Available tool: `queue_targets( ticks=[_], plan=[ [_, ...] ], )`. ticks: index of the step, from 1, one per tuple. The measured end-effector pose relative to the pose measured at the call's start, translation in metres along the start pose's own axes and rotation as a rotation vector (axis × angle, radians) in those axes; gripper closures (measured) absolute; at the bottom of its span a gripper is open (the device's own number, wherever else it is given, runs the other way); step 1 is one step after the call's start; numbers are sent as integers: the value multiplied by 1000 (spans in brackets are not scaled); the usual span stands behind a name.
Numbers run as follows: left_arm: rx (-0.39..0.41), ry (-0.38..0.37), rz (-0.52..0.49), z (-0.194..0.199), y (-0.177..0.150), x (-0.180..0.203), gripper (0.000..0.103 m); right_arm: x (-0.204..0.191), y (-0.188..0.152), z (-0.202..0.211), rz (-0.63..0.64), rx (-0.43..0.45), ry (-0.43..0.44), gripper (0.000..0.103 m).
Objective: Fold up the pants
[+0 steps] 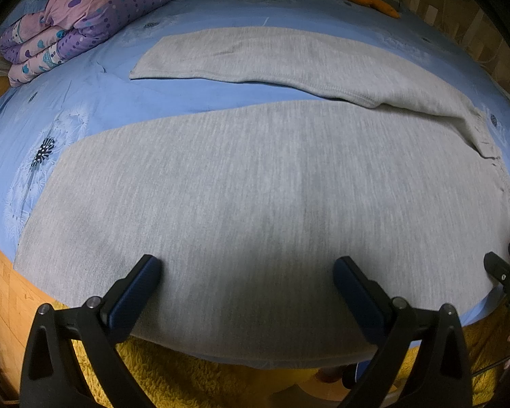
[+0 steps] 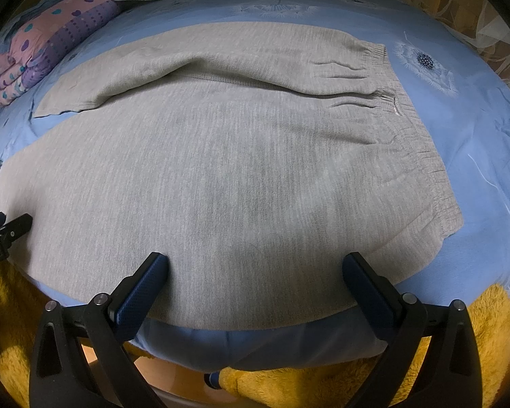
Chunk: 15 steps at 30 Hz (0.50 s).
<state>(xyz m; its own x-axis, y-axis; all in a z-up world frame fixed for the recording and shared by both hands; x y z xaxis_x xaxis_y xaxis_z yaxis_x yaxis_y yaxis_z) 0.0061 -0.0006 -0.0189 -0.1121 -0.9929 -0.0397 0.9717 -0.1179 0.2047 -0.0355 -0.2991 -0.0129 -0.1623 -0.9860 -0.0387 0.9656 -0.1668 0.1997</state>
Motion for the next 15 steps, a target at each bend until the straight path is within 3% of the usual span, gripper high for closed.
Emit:
queue_targets(
  ticks=[15],
  plan=[
    [-4,1,-1,-2,4,0,0,-2,-1,-1,-2,0,-1,0]
  ],
)
Point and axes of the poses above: each gripper's, at about its wrist camera, not at the fingertips, and z roughly against the way its jaws point, x to its right, y to its top, the point moved 2 cm from there along -z, roughly the way its jaws point, and after that the axes turned 12 degrees about -x, right-handed, at the moved point
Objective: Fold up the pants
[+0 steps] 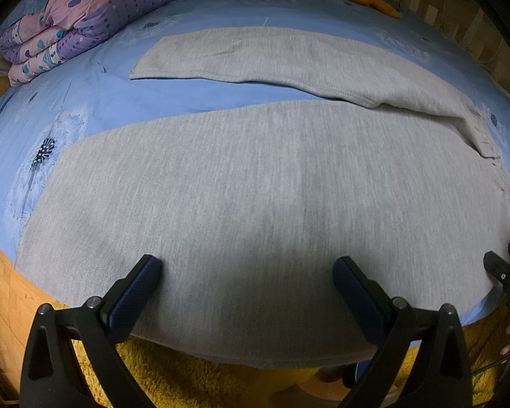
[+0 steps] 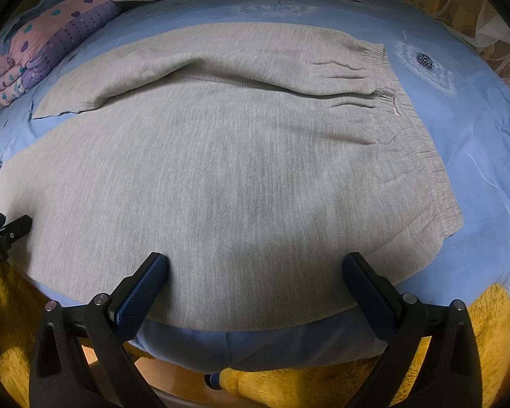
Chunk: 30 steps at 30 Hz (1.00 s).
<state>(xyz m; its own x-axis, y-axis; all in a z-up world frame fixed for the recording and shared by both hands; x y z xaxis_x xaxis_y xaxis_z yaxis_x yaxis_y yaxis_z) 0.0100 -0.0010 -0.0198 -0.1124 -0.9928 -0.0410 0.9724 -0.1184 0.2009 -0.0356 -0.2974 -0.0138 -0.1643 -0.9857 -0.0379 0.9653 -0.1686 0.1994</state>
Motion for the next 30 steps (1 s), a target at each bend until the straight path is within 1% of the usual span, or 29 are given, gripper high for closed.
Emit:
queue_targets(
  ticks=[12,22,27,30],
  plan=[
    [1,9,-5,0,-2,1,0,4,2,0,-2,0,-3,0],
    [-18,-3,-8,1,3,1,0,4,2,0,-7,-3,-4,0],
    [-50,-22,-17,4,9,-1,0,8,6,3,1,-18,10,0],
    [-64,-62,-13,7,16,-3,0,11,9,6,4,-34,32,0]
  ],
)
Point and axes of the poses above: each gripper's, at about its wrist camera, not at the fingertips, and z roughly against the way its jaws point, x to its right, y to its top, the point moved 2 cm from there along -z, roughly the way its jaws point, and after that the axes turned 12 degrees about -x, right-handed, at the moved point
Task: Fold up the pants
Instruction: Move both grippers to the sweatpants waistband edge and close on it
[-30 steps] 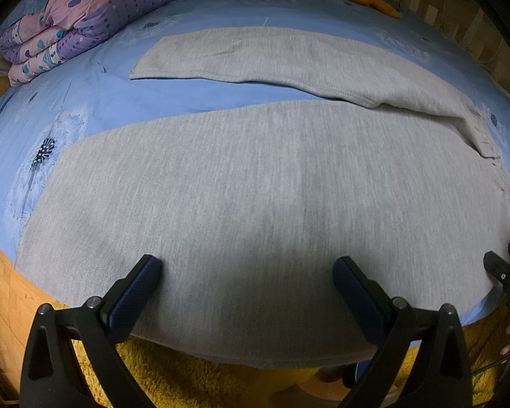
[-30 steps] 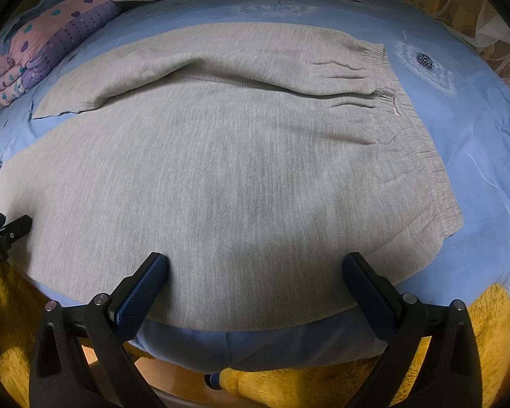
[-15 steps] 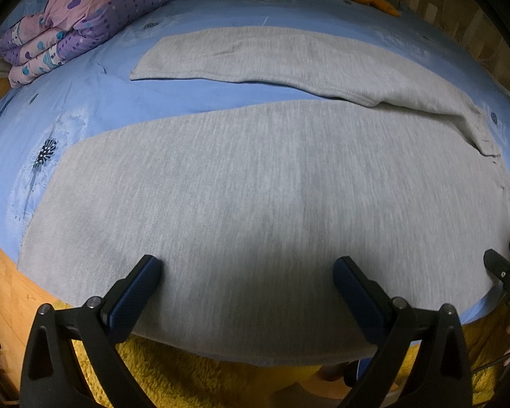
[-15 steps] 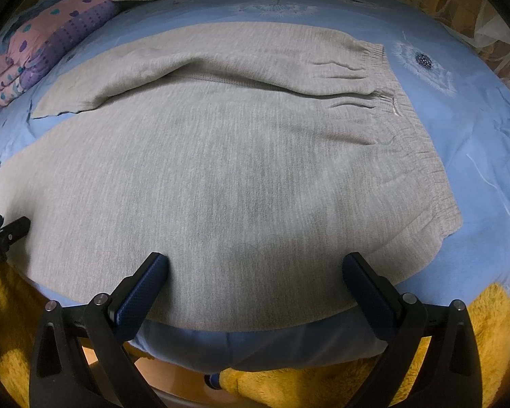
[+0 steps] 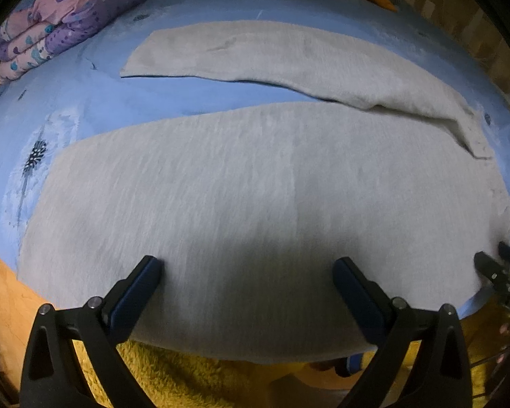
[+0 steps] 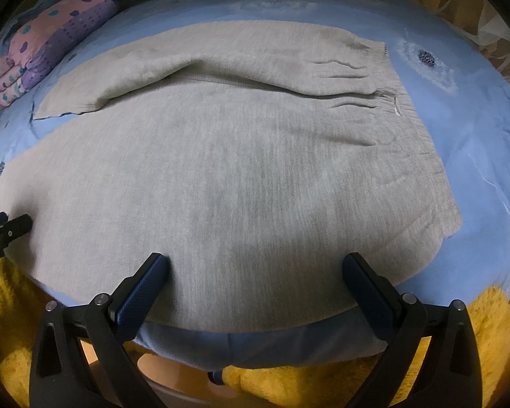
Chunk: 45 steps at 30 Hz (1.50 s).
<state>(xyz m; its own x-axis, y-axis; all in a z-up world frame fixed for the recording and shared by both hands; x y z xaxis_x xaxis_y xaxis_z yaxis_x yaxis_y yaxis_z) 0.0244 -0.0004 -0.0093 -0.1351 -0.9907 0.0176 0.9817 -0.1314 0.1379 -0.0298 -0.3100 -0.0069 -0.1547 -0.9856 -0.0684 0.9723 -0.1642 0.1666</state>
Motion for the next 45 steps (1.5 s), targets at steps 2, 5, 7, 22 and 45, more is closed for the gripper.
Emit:
queue_targets(
  ticks=[2,5,7,22,45],
  plan=[
    [-4,-27,6,3,6,-1,0,6,5,6,-5,-2,31,0],
    [6,-40,0,11,18,0,0,14,15,14,-11,6,58,0],
    [20,-28,-17,17,28,2,0,19,22,18,-11,14,62,0],
    [27,8,-78,31,111,15,0,73,96,36,-65,57,39,0],
    [-2,72,-107,-22,260,32,1,91,224,-15,14,6,-44,0]
  ],
)
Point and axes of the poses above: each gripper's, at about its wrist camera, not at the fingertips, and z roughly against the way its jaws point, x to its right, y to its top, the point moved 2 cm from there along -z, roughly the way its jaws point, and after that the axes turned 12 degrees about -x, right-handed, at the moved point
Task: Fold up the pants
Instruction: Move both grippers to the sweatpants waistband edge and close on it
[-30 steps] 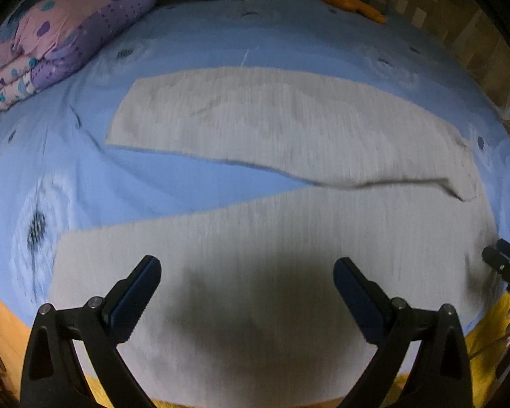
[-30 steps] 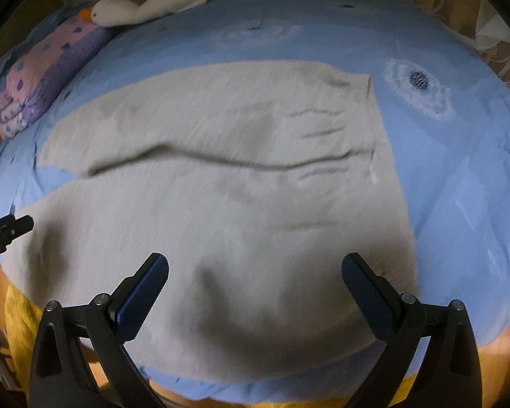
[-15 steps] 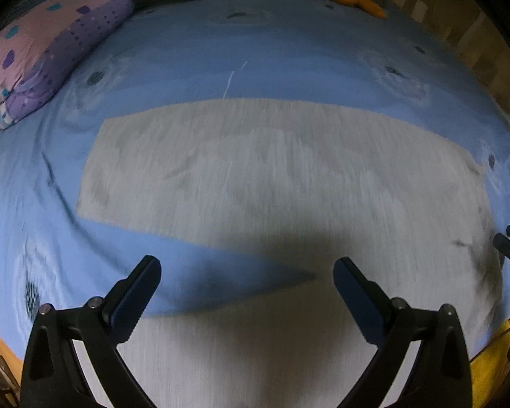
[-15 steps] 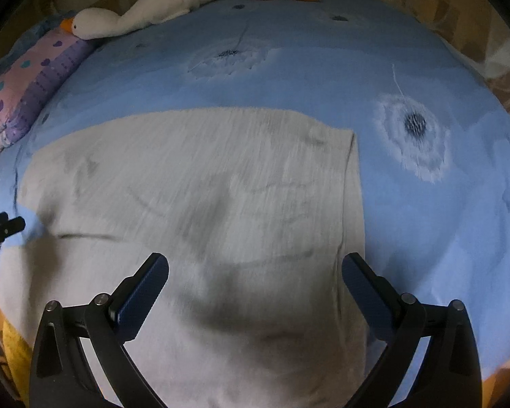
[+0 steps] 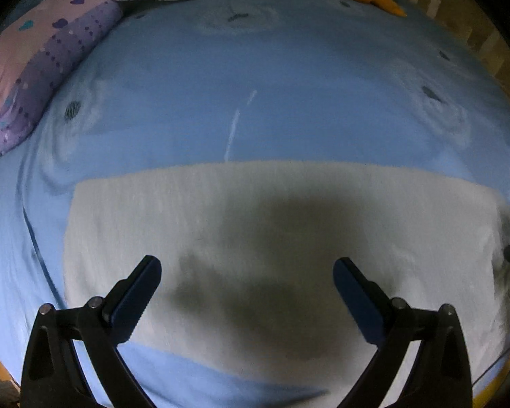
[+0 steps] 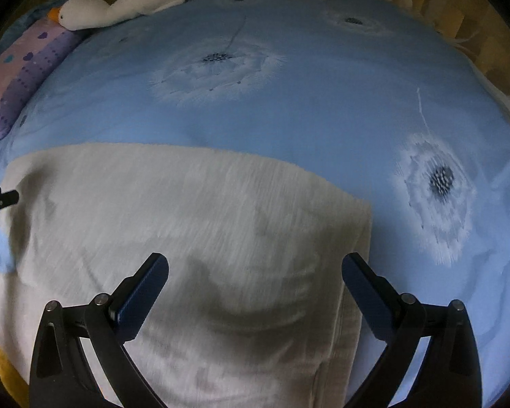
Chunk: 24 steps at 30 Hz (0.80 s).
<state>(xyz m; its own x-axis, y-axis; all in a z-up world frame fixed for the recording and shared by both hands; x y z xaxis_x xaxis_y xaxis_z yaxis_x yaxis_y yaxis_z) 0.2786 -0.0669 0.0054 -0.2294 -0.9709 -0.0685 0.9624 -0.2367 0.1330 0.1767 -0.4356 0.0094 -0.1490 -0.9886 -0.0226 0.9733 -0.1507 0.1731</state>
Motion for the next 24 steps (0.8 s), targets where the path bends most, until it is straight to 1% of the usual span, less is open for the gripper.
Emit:
queue_targets(
  ticks=[5,8,12,14,19,24],
  plan=[
    [13,47,-25,-11,27,-6,1,2,18,-16,19,-13,-7,0],
    [23,80,-44,-19,35,-11,1,0,28,-28,37,-18,-25,0],
    [20,93,-56,-34,46,-21,1,-3,34,-38,63,-25,-35,0],
    [26,76,-68,-41,47,-27,0,-4,36,-44,80,-24,-33,0],
    [61,-30,-63,-53,47,-40,0,-4,38,-50,92,-8,-9,0],
    [76,-34,-85,-57,48,-39,0,-4,37,-55,90,11,-17,0]
  ],
)
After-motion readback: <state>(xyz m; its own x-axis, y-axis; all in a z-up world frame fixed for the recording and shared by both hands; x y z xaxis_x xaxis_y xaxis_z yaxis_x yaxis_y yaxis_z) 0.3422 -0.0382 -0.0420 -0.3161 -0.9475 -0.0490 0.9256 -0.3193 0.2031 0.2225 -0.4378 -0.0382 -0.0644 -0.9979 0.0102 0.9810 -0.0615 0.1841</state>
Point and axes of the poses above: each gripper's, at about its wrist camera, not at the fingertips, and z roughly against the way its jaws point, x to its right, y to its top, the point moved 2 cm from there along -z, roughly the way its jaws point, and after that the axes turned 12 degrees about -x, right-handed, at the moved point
